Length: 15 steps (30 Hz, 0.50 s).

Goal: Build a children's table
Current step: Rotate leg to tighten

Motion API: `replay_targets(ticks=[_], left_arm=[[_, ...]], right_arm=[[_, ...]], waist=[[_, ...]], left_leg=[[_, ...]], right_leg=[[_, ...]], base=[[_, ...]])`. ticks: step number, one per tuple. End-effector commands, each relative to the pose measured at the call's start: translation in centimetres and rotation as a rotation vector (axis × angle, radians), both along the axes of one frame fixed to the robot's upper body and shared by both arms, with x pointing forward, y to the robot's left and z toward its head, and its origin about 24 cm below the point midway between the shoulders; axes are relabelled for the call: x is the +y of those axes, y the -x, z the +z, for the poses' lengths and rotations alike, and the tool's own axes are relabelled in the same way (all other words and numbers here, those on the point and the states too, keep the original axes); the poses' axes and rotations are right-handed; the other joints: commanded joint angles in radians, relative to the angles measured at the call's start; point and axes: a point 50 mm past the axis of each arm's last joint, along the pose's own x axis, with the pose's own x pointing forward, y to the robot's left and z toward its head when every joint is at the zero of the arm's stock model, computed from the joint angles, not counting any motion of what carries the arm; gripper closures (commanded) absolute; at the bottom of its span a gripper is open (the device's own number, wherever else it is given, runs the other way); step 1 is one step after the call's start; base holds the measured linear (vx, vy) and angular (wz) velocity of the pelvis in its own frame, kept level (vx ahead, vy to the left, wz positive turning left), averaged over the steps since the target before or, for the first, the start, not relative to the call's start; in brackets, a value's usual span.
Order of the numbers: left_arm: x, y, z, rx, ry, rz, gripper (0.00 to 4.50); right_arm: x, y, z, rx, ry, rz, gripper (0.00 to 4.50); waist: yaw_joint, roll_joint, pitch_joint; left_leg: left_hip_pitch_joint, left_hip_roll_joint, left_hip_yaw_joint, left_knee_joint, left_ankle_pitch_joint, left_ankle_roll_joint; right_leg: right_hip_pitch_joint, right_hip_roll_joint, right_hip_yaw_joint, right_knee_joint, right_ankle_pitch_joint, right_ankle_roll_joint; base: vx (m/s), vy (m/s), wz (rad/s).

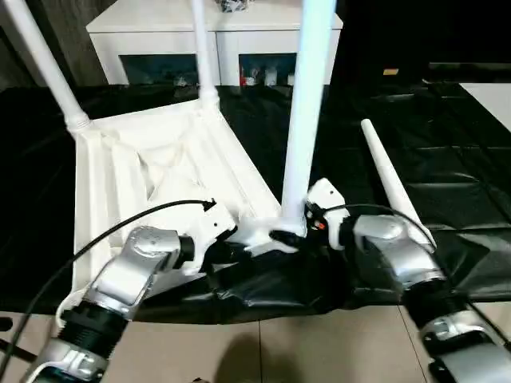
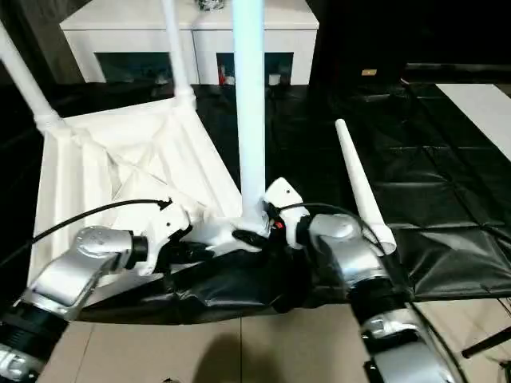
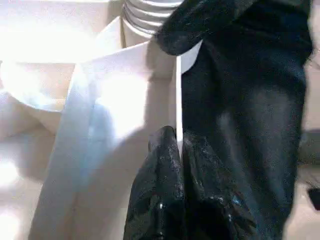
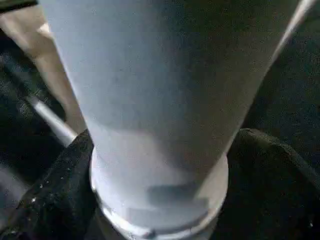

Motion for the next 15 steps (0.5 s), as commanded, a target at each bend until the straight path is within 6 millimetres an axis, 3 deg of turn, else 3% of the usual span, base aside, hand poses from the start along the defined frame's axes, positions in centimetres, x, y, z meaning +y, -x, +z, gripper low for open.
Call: replay_targets(ticks=[1, 7, 9, 15], left_arm=[[-0.50, 0.31, 1.04, -0.016, 0.056, -0.083, 4.50], [0.00, 0.18, 1.12, -0.018, 0.048, -0.098, 4.50], [-0.05, 0.08, 1.19, -0.019, 0.049, -0.097, 4.50], [-0.07, 0.04, 1.23, -0.020, 0.056, -0.095, 4.50]], right_arm=[[-1.04, 0.05, 0.40, 0.008, 0.014, 0.009, 0.29], [-1.17, 0.63, 0.38, 0.034, 0.027, 0.103, 0.29], [-0.85, 0.41, 0.40, 0.034, 0.009, 0.088, 0.45], [-0.28, 0.38, 0.54, 0.041, -0.029, 0.096, 0.89]], waist=[[-0.004, -0.004, -0.062], [0.001, -0.005, -0.063], [0.001, -0.011, -0.062], [0.002, -0.010, -0.064]], left_leg=[[0.013, 0.033, -0.002, -0.062, -0.134, 0.081], [0.013, 0.034, -0.002, -0.060, -0.126, 0.086], [0.011, 0.034, -0.002, -0.060, -0.125, 0.083], [0.012, 0.034, -0.003, -0.059, -0.110, 0.082]], right_leg=[[0.053, -0.053, 0.041, -0.057, -0.017, -0.261], [0.053, -0.054, 0.038, -0.056, -0.011, -0.275], [0.054, -0.055, 0.038, -0.056, -0.023, -0.274], [0.054, -0.056, 0.038, -0.053, -0.013, -0.273]], base=[[0.000, 0.000, 0.00], [0.000, 0.000, 0.00], [0.000, 0.000, 0.00], [0.000, 0.000, 0.00]])
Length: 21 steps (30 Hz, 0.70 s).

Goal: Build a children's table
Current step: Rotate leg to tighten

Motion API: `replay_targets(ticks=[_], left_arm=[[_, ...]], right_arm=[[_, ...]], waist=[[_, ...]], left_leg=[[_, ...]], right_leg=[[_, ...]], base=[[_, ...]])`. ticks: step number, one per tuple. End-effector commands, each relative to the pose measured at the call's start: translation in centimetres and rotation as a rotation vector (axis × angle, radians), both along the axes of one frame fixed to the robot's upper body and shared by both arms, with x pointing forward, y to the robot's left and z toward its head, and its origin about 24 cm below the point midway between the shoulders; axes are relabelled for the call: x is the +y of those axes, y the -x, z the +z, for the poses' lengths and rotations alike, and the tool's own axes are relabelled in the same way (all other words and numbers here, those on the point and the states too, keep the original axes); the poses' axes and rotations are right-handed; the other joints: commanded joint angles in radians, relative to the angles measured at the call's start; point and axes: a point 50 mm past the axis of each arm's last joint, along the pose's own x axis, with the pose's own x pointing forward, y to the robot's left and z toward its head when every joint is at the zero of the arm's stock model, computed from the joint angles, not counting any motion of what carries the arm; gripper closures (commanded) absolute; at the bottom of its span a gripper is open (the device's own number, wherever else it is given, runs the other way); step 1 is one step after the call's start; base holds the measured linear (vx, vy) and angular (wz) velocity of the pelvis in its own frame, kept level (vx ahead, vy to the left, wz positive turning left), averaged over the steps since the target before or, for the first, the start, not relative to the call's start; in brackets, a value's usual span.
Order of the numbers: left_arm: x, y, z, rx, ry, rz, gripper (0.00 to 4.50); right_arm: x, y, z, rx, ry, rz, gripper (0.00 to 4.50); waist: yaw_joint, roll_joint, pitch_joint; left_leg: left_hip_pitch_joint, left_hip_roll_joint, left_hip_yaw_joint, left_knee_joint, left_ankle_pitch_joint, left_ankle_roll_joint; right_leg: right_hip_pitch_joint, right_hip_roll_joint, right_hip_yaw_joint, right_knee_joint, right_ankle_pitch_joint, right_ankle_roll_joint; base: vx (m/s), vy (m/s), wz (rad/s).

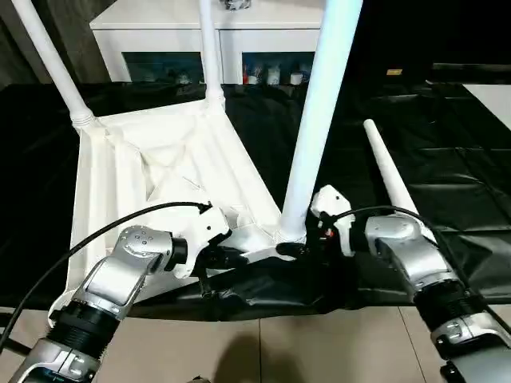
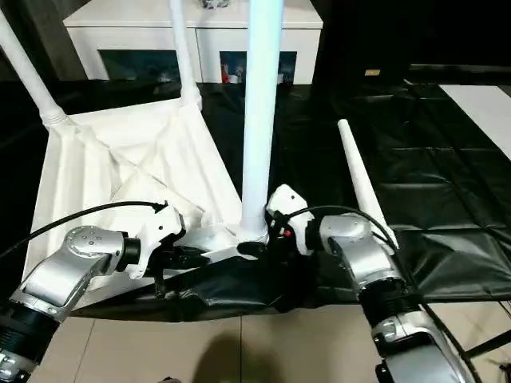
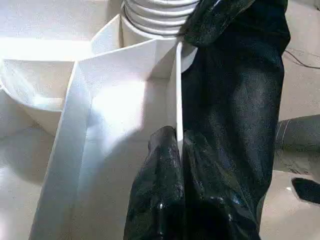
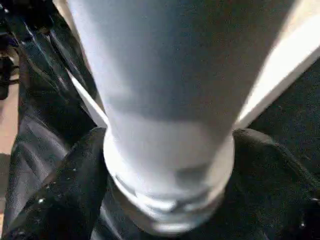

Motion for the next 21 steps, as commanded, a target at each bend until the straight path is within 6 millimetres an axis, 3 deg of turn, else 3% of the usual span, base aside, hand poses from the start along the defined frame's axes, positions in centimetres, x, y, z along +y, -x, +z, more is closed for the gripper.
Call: replay_targets(ticks=[1, 3, 11, 15, 21], left_arm=[[-0.7, -0.2, 1.1, -0.033, 0.055, -0.056, 4.50], [-0.6, -0.2, 1.1, -0.032, 0.055, -0.055, 4.50], [-0.6, -0.2, 1.0, -0.029, 0.050, -0.053, 4.50], [-0.8, -0.5, 0.8, -0.036, 0.043, -0.016, 4.50], [-2.3, -2.3, -0.2, -0.080, 0.018, 0.180, 4.50]], right_arm=[[0.0, -0.3, 0.5, -0.007, -0.024, -0.002, 0.95], [0.0, -0.2, 0.5, -0.005, -0.030, 0.000, 1.25], [0.2, 0.0, -0.2, 0.009, -0.035, -0.027, 1.72], [0.3, -0.5, -0.8, -0.004, -0.025, -0.149, 1.77], [1.5, -2.2, -2.0, 0.013, -0.059, -0.591, 1.78]], waist=[[-0.004, -0.008, -0.066], [-0.004, -0.007, -0.066], [-0.005, -0.005, -0.066], [-0.009, -0.003, -0.063], [-0.031, -0.001, -0.051]], left_leg=[[0.014, 0.032, -0.003, -0.061, -0.106, 0.083], [0.013, 0.032, -0.003, -0.060, -0.102, 0.085], [0.014, 0.032, -0.003, -0.060, -0.112, 0.078], [0.014, 0.031, -0.004, -0.062, -0.139, 0.061], [0.020, 0.027, -0.008, -0.076, -0.249, -0.007]], right_leg=[[0.054, -0.055, 0.041, -0.053, -0.006, -0.273], [0.055, -0.055, 0.040, -0.052, 0.001, -0.274], [0.055, -0.056, 0.040, -0.053, -0.015, -0.272], [0.053, -0.056, 0.041, -0.056, -0.048, -0.268], [0.049, -0.058, 0.043, -0.076, -0.232, -0.220]], base=[[0.000, 0.000, 0.00], [0.000, 0.000, 0.00], [0.000, 0.000, 0.00], [0.000, 0.000, 0.00], [0.000, 0.000, 0.00]])
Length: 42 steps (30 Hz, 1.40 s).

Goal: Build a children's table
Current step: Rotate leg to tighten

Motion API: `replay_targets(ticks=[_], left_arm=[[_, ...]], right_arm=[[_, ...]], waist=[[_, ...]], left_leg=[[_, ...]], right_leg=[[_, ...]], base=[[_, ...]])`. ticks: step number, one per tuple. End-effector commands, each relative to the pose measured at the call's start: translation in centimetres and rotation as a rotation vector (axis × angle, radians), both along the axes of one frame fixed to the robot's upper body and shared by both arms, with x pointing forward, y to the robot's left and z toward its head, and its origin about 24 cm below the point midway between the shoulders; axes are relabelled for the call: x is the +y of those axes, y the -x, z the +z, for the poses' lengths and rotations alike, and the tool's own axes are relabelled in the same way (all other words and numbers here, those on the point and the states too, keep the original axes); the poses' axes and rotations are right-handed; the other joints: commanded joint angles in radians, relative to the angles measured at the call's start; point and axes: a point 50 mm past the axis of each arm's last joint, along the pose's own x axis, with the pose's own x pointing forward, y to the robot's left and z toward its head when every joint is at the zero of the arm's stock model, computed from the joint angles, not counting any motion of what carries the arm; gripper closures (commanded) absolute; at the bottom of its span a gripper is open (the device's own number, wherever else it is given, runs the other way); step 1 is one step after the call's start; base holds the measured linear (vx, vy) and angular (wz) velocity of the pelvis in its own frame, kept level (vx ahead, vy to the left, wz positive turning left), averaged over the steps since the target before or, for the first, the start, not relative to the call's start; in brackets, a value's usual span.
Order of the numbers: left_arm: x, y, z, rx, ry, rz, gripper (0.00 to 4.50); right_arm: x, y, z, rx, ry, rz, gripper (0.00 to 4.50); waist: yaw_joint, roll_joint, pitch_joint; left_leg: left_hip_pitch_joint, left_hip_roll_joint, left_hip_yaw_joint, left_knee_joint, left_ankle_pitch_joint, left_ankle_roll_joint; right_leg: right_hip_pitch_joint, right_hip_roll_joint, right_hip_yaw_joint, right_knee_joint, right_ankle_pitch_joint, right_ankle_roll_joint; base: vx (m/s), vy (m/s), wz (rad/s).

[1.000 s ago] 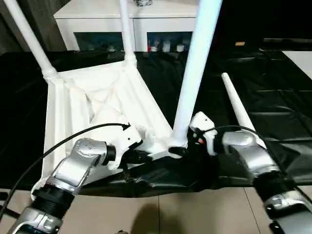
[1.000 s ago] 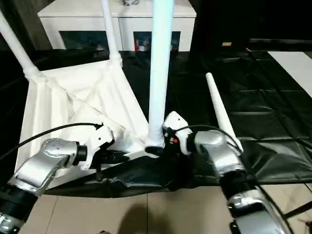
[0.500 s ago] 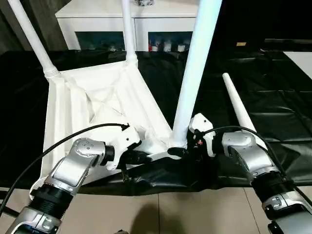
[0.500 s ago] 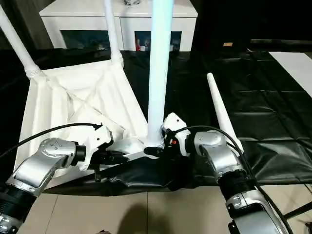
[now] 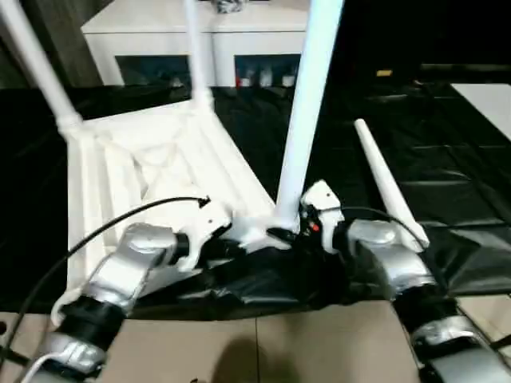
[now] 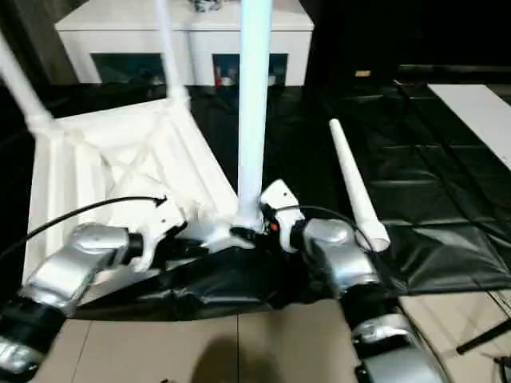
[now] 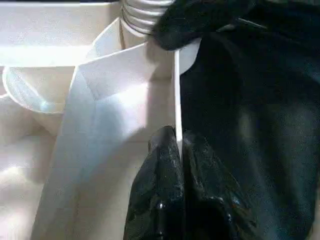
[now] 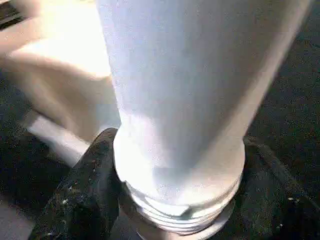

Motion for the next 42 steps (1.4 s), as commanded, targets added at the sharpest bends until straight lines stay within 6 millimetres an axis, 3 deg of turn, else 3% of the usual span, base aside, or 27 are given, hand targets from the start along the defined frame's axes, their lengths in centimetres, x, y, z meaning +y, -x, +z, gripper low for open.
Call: replay_targets(ticks=[1, 3, 4, 7, 8, 10, 12, 16, 18, 19, 22, 25, 29, 30, 33, 34, 38, 42], left_arm=[[-1.1, -0.6, 0.2, -0.022, 0.040, 0.057, 4.50], [-2.6, -1.7, -0.3, -0.008, 0.058, 0.221, 4.50], [-2.6, -1.7, -0.3, -0.008, 0.058, 0.221, 4.50], [-4.5, -2.7, -0.7, 0.007, 0.076, 0.355, 4.50], [-5.0, -2.9, -0.7, 0.003, 0.079, 0.391, 4.50], [-5.6, -3.3, -0.8, -0.016, 0.073, 0.432, 4.50], [-5.8, -3.4, -0.7, -0.028, 0.068, 0.437, 4.50], [-6.1, -3.5, -0.1, -0.059, 0.085, 0.394, 4.50], [-6.0, -3.4, 0.0, -0.061, 0.087, 0.376, 4.50], [-5.8, -3.3, -0.1, -0.058, 0.084, 0.368, 4.50], [-4.8, -2.6, -0.3, -0.051, 0.075, 0.296, 4.50], [-4.1, -2.0, -0.5, -0.035, 0.069, 0.251, 4.50], [-3.0, -1.5, -0.7, -0.017, 0.057, 0.218, 4.50], [-2.2, -1.1, -0.7, -0.011, 0.052, 0.187, 4.50], [-1.5, -0.6, -0.6, -0.006, 0.050, 0.130, 4.50], [-1.3, -0.4, -0.6, -0.003, 0.052, 0.111, 4.50], [-0.8, 1.0, 0.1, 0.008, 0.082, -0.045, 4.50], [-0.7, 1.8, 0.8, 0.028, 0.121, -0.134, 4.50]], right_arm=[[-1.0, -0.7, -0.7, 0.047, 0.027, -0.216, 1.78], [-0.2, -1.0, -1.7, 0.104, -0.012, -0.446, 1.78], [-0.2, -1.0, -1.7, 0.104, -0.012, -0.446, 1.78], [1.1, -1.4, -2.1, 0.136, -0.029, -0.639, 1.78], [1.8, -1.5, -1.9, 0.121, -0.013, -0.659, 1.78], [3.0, -1.8, -1.5, 0.089, 0.008, -0.639, 1.78], [3.6, -1.9, -1.2, 0.084, -0.019, -0.615, 1.22], [4.4, -2.6, 0.5, 0.031, -0.133, -0.556, 0.80], [4.3, -2.8, 0.8, 0.007, -0.127, -0.545, 0.65], [4.2, -2.9, 1.0, -0.011, -0.125, -0.540, 0.57], [2.8, -3.2, 1.5, -0.060, -0.108, -0.477, 0.32], [1.8, -2.9, 1.5, -0.076, -0.079, -0.377, 0.32], [-0.2, -2.5, 1.4, -0.096, -0.013, -0.302, 0.32], [-1.7, -2.2, 1.4, -0.083, 0.005, -0.266, 0.32], [-2.9, -1.6, 1.4, -0.064, 0.020, -0.177, 0.32], [-3.1, -1.4, 1.4, -0.060, 0.025, -0.141, 0.32], [-3.6, 1.2, 1.5, -0.004, 0.036, 0.211, 0.32], [-4.0, 2.0, 1.3, 0.021, 0.062, 0.325, 0.32]], waist=[[-0.002, -0.003, -0.054], [-0.007, 0.000, -0.051], [-0.009, -0.005, -0.051], [-0.006, -0.001, -0.053], [-0.006, -0.001, -0.053], [-0.004, -0.001, -0.055], [-0.001, -0.004, -0.057], [-0.010, -0.009, -0.063], [-0.015, -0.005, -0.068], [-0.015, -0.005, -0.068], [-0.011, -0.004, -0.067], [-0.009, -0.004, -0.065], [-0.005, -0.005, -0.060], [-0.002, -0.003, -0.060], [0.000, -0.004, -0.058], [0.002, 0.001, -0.058], [0.007, 0.005, -0.060], [0.005, 0.001, -0.061]], left_leg=[[0.013, 0.026, -0.010, -0.080, -0.258, -0.016], [0.016, 0.024, -0.008, -0.081, -0.265, -0.026], [0.017, 0.021, -0.008, -0.080, -0.269, -0.032], [0.023, 0.020, -0.007, -0.079, -0.286, -0.028], [0.019, 0.019, -0.010, -0.081, -0.288, -0.030], [0.019, 0.018, -0.009, -0.081, -0.287, -0.023], [0.017, 0.016, -0.008, -0.079, -0.285, -0.008], [-0.009, 0.015, -0.014, -0.083, -0.200, 0.041], [-0.008, 0.017, -0.013, -0.078, -0.169, 0.051], [-0.001, 0.017, -0.008, -0.073, -0.158, 0.062], [-0.004, 0.018, -0.005, -0.070, -0.134, 0.086], [-0.001, 0.022, -0.003, -0.071, -0.151, 0.094], [0.003, 0.024, -0.003, -0.075, -0.184, 0.077], [0.005, 0.025, -0.004, -0.077, -0.203, 0.064], [0.005, 0.026, -0.004, -0.079, -0.217, 0.060], [0.006, 0.027, -0.004, -0.079, -0.224, 0.056], [0.005, 0.029, -0.005, -0.079, -0.221, 0.060], [0.000, 0.029, -0.005, -0.077, -0.203, 0.073]], right_leg=[[0.047, -0.060, 0.043, -0.087, -0.257, -0.206], [0.040, -0.058, 0.045, -0.091, -0.274, -0.198], [0.040, -0.058, 0.045, -0.094, -0.297, -0.191], [0.032, -0.056, 0.047, -0.101, -0.318, -0.176], [0.035, -0.055, 0.046, -0.100, -0.310, -0.169], [0.033, -0.054, 0.046, -0.100, -0.280, -0.163], [0.036, -0.055, 0.048, -0.100, -0.273, -0.159], [0.057, -0.056, 0.043, -0.089, -0.185, -0.160], [0.054, -0.058, 0.042, -0.087, -0.155, -0.174], [0.048, -0.058, 0.045, -0.088, -0.126, -0.196], [0.051, -0.058, 0.043, -0.082, -0.078, -0.228], [0.049, -0.056, 0.044, -0.084, -0.103, -0.233], [0.045, -0.055, 0.046, -0.089, -0.156, -0.220], [0.045, -0.057, 0.047, -0.091, -0.187, -0.213], [0.044, -0.055, 0.048, -0.093, -0.202, -0.204], [0.041, -0.055, 0.049, -0.093, -0.205, -0.204], [0.045, -0.054, 0.050, -0.089, -0.150, -0.212], [0.046, -0.053, 0.047, -0.084, -0.120, -0.242]], base=[[0.000, 0.000, 0.00], [0.000, 0.000, 0.00], [0.000, 0.000, 0.00], [0.000, 0.000, 0.00], [0.000, 0.000, 0.00], [0.000, 0.000, 0.00], [0.000, 0.000, 0.00], [0.000, 0.000, 0.00], [0.000, 0.000, 0.00], [0.000, 0.000, 0.00], [0.000, 0.000, 0.00], [0.000, 0.000, 0.00], [0.000, 0.000, 0.00], [0.000, 0.000, 0.00], [0.000, 0.000, 0.00], [0.000, 0.000, 0.00], [0.000, 0.000, 0.00], [0.000, 0.000, 0.00]])
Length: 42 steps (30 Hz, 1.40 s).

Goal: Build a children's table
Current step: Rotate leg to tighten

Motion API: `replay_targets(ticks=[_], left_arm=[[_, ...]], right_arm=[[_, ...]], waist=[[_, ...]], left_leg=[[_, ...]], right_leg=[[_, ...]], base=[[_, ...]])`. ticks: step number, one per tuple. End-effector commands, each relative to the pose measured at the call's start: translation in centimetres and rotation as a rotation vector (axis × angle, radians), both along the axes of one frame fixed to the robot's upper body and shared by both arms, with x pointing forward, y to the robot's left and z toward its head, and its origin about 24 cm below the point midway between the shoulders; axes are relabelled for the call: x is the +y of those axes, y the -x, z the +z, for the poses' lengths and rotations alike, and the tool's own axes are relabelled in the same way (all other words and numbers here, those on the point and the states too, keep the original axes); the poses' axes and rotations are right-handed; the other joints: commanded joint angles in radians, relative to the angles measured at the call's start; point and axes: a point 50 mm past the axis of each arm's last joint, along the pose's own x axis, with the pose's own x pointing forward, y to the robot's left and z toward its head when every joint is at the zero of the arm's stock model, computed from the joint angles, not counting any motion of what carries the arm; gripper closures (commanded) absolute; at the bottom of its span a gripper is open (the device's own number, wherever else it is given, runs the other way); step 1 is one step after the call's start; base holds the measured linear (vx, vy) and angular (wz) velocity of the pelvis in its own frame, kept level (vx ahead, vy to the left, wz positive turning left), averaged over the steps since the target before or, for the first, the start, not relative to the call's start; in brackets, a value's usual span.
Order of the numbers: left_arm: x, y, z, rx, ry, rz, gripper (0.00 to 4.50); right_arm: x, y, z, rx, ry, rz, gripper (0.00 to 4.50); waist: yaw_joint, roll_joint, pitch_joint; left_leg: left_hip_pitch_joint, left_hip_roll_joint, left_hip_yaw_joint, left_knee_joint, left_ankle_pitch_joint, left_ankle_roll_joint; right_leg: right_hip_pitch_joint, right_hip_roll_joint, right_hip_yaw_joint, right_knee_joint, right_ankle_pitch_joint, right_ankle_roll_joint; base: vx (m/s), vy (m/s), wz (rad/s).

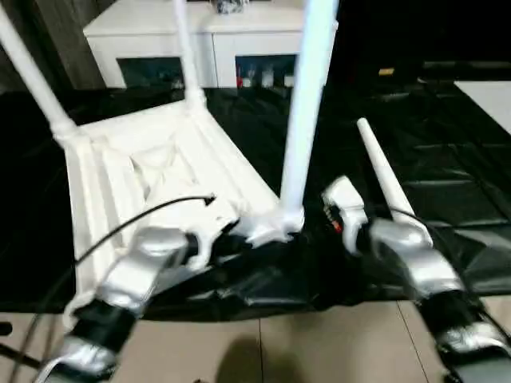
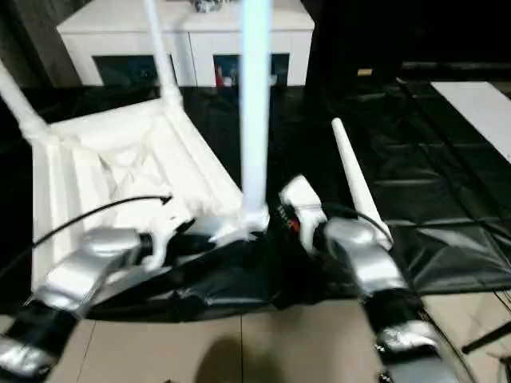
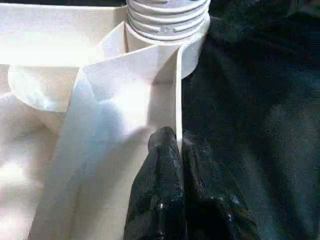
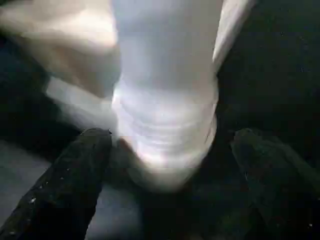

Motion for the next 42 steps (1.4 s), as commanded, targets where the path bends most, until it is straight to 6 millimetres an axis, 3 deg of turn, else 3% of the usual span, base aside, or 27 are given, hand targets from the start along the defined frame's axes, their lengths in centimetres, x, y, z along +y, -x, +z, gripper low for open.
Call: replay_targets(ticks=[1, 6, 12, 16, 31, 39, 42], left_arm=[[-1.4, 0.6, 0.9, -0.007, 0.067, -0.105, 4.50], [-1.2, 0.7, 0.9, -0.015, 0.057, -0.116, 4.50], [-1.1, 0.8, 1.0, -0.013, 0.058, -0.127, 4.50], [-1.0, 0.9, 1.1, -0.008, 0.053, -0.131, 4.50], [-0.9, 0.9, 1.1, 0.001, 0.047, -0.135, 4.50], [-0.8, 0.9, 1.0, 0.010, 0.044, -0.142, 4.50], [-0.8, 0.9, 0.8, 0.014, 0.038, -0.122, 4.50]], right_arm=[[0.9, 0.1, 0.8, -0.025, 0.002, 0.093, 0.32], [1.2, -0.5, 1.3, -0.081, -0.003, 0.097, 0.32], [1.8, -0.6, 1.8, -0.101, -0.021, 0.139, 0.32], [1.8, -0.6, 1.5, -0.094, 0.001, 0.166, 0.32], [1.8, -0.9, 1.4, -0.108, -0.028, 0.161, 1.66], [2.2, -0.6, 1.0, -0.103, -0.040, 0.165, 1.77], [2.5, -1.0, 0.5, -0.109, -0.041, 0.075, 1.78]], waist=[[0.000, -0.010, -0.055], [0.004, -0.013, -0.054], [0.005, -0.013, -0.057], [0.005, -0.015, -0.056], [0.006, -0.014, -0.059], [0.005, -0.012, -0.059], [0.003, -0.015, -0.058]], left_leg=[[0.009, 0.035, -0.005, -0.069, -0.204, 0.073], [0.015, 0.037, -0.004, -0.068, -0.206, 0.069], [0.010, 0.037, -0.005, -0.065, -0.157, 0.079], [0.010, 0.035, -0.004, -0.064, -0.168, 0.083], [0.010, 0.035, -0.004, -0.060, -0.149, 0.091], [0.012, 0.036, -0.005, -0.061, -0.163, 0.084], [0.010, 0.034, -0.004, -0.061, -0.156, 0.084]], right_leg=[[0.049, -0.053, 0.035, -0.069, -0.129, -0.257], [0.043, -0.057, 0.037, -0.071, -0.169, -0.259], [0.049, -0.055, 0.035, -0.061, -0.088, -0.268], [0.048, -0.056, 0.034, -0.062, -0.101, -0.274], [0.051, -0.055, 0.033, -0.056, -0.068, -0.284], [0.050, -0.055, 0.033, -0.057, -0.079, -0.284], [0.051, -0.054, 0.033, -0.055, -0.069, -0.286]], base=[[0.000, 0.000, 0.00], [0.000, 0.000, 0.00], [0.000, 0.000, 0.00], [0.000, 0.000, 0.00], [0.000, 0.000, 0.00], [0.000, 0.000, 0.00], [0.000, 0.000, 0.00]])
